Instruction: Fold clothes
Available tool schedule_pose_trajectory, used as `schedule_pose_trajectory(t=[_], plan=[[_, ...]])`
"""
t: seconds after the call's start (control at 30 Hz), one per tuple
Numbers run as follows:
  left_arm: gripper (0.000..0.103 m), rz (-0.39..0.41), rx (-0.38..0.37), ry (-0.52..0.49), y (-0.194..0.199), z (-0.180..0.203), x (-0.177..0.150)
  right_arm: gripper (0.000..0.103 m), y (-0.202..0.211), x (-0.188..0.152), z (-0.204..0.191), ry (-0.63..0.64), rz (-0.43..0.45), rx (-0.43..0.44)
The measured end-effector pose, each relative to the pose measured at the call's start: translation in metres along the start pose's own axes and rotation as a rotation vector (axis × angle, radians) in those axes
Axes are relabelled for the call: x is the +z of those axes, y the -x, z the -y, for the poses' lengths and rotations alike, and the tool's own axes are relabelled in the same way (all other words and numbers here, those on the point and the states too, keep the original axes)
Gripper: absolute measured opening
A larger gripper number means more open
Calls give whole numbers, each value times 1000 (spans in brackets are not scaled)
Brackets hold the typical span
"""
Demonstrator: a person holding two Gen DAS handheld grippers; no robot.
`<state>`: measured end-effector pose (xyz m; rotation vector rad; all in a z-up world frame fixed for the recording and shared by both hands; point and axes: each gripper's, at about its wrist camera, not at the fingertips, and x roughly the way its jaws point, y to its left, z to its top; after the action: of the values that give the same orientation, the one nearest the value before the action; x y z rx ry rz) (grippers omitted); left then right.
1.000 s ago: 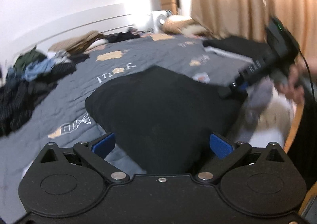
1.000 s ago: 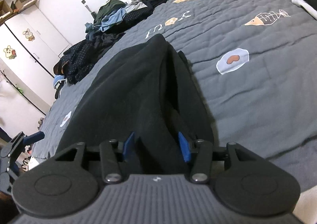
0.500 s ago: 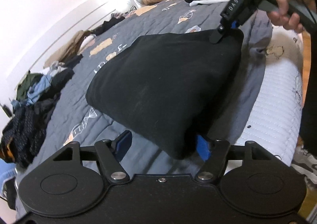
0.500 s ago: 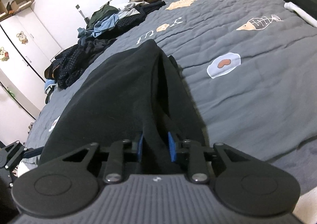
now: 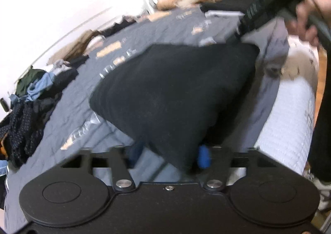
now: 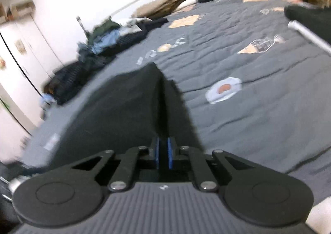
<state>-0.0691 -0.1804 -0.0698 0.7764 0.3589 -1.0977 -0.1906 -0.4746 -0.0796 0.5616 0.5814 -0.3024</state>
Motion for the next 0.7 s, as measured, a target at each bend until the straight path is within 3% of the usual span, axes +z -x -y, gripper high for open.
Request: schedule_pose_trajectory(t=[0.17,0.23,0.27,0.33,0.43,0.5,0.7], plan=[[43,-78,-47,11,-11,0,-4,9,-6,-2,1,-11,-31,27],[47,-49,-99,86,-4,-12,-4,11,-5,-2,2,-24,-28,38],[62,-33,-126,125,0,-18,-4,12,-3,-1,2,-32,-21,45],[81,0,-179,203,8,-31,-4,13,2,1,3,-48,0,59],[81,50,-260,321,20,-50,-3,17,9,2,4,-65,35,68],[83,83,-313,399,28,-62,-3,28,14,3,4,-77,52,76],[89,191,-292,696,24,-97,-7,44,27,-6,-6,-79,78,99]])
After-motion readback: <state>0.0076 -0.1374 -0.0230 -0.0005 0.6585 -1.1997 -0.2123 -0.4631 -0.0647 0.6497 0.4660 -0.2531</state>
